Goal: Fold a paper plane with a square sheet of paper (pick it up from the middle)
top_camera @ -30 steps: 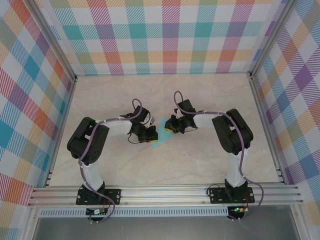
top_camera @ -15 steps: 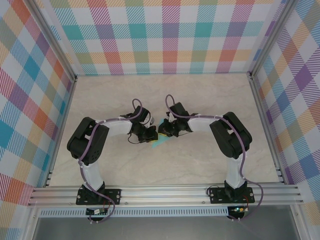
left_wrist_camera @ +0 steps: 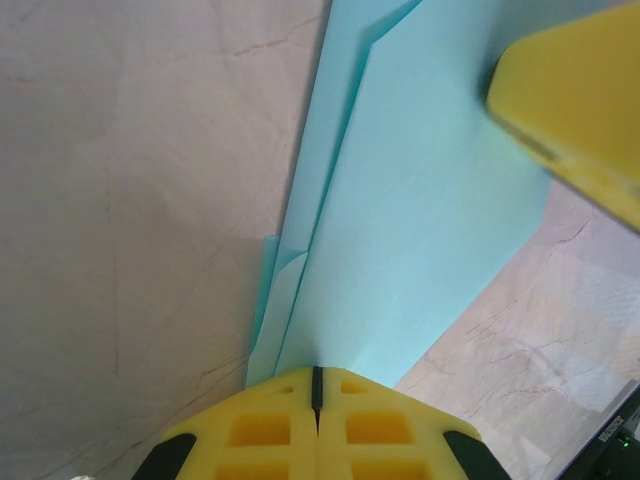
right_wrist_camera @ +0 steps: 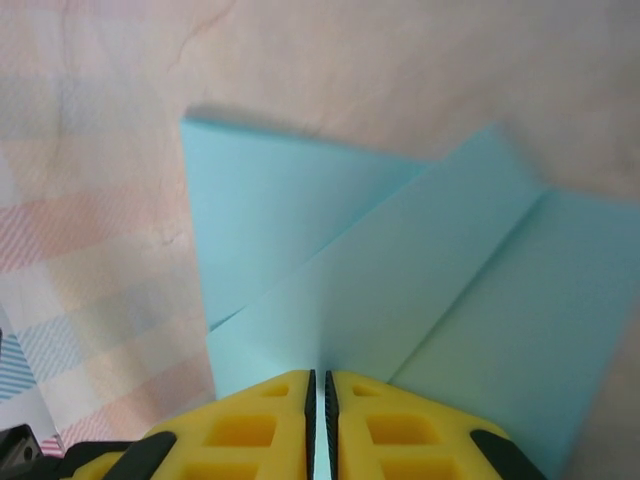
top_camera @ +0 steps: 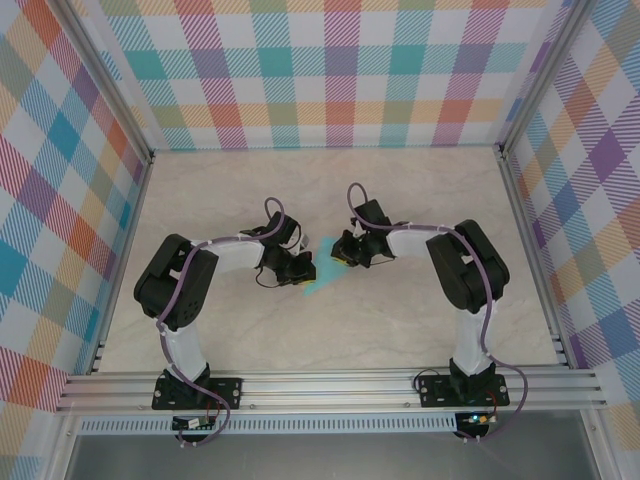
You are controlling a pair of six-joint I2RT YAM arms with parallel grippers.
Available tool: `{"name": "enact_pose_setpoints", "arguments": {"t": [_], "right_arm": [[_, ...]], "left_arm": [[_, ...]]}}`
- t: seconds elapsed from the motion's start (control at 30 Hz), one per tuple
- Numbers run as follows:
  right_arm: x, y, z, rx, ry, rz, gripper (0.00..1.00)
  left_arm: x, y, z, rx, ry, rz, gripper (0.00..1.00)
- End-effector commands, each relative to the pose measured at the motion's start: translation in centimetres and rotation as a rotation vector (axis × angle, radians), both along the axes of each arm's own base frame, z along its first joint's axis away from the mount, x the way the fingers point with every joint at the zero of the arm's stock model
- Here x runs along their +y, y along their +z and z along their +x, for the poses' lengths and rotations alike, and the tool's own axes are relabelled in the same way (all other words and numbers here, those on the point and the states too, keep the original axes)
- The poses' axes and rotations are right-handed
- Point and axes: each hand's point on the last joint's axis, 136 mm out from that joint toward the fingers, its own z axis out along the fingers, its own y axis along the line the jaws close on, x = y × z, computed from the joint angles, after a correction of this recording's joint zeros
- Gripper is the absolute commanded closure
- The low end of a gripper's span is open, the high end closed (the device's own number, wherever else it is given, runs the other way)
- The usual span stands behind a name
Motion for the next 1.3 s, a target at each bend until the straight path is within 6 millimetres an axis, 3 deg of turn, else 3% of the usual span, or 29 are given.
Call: {"name": "enact_pose_setpoints", "arguments": {"t": [0.0, 0.17, 0.33, 0.5, 1.27], "right_arm": [[-1.4, 2.0, 1.3, -0.045, -0.013, -0.014, 0.84], [-2.4, 3.8, -0.3, -0.029, -0.017, -0.026, 0.77], [-3.5, 3.2, -2.8, 0.036, -0.072, -0.01, 0.67], [-3.2, 2.3, -4.4, 0.084, -0.076, 0.053, 0.65], [-1.3, 1.1, -4.7, 0.125, -0.058, 0.132, 0.63]], "left_arm": [[2.5, -3.2, -2.4, 0.075, 0.001, 0.13, 0.98], [2.0, -2.5, -2.1, 0.061, 0.003, 0.104, 0.98], [1.3, -1.6, -1.8, 0.053, -0.001, 0.067, 0.97], [0.7, -0.7, -1.3, 0.04, -0.002, 0.038, 0.96], [0.3, -0.2, -1.0, 0.039, 0.0, 0.021, 0.95]]}}
